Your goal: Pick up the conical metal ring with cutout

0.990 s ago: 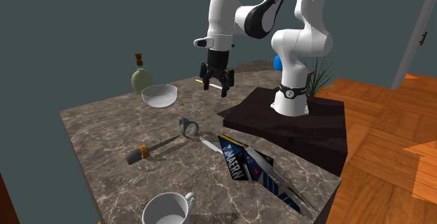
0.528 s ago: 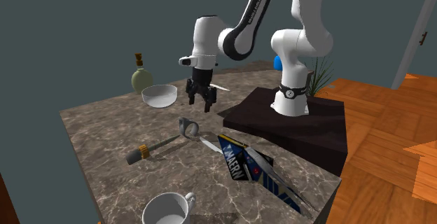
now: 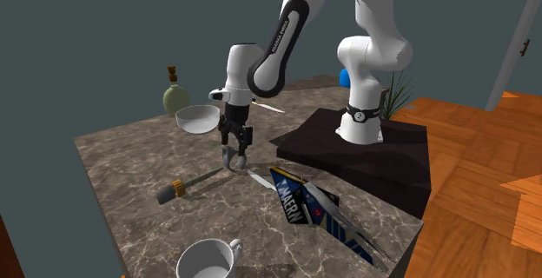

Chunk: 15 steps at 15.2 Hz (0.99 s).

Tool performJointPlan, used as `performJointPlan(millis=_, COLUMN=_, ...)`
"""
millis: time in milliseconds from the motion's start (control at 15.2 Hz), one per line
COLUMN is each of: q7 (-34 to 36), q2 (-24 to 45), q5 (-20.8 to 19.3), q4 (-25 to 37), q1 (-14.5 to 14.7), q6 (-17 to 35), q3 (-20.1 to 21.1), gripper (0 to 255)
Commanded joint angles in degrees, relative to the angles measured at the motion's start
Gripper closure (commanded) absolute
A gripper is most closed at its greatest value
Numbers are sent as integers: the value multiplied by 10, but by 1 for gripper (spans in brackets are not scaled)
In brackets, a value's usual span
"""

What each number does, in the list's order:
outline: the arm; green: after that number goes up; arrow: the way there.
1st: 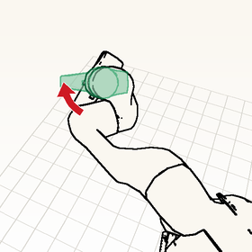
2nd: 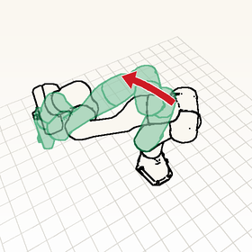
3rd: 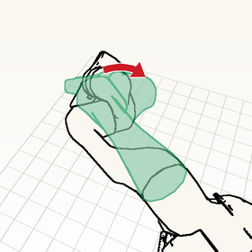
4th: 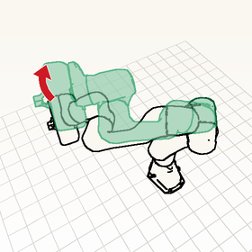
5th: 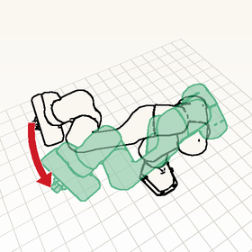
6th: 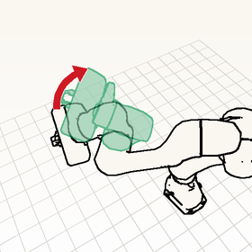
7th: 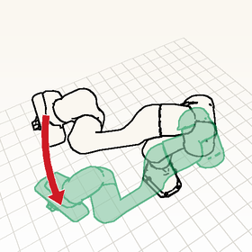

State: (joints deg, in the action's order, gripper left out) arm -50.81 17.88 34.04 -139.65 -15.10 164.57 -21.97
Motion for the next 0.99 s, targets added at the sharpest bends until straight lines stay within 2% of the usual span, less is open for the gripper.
performJointPlan(millis=0, q7=-24, q2=18, q5=27, q4=6, q1=-18, q6=11, q3=21, gripper=0)
performJointPlan(millis=198, q7=-52, q2=42, q5=60, q4=15, q1=-42, q6=27, q3=50, gripper=0)
performJointPlan(millis=330, q7=-57, q2=47, q5=65, q4=17, q1=-47, q6=31, q3=56, gripper=0)
performJointPlan(millis=396, q7=-58, q2=47, q5=66, q4=17, q1=-48, q6=31, q3=57, gripper=255)
performJointPlan(millis=924, q7=-61, q2=47, q5=68, q4=17, q1=-49, q6=32, q3=58, gripper=255)
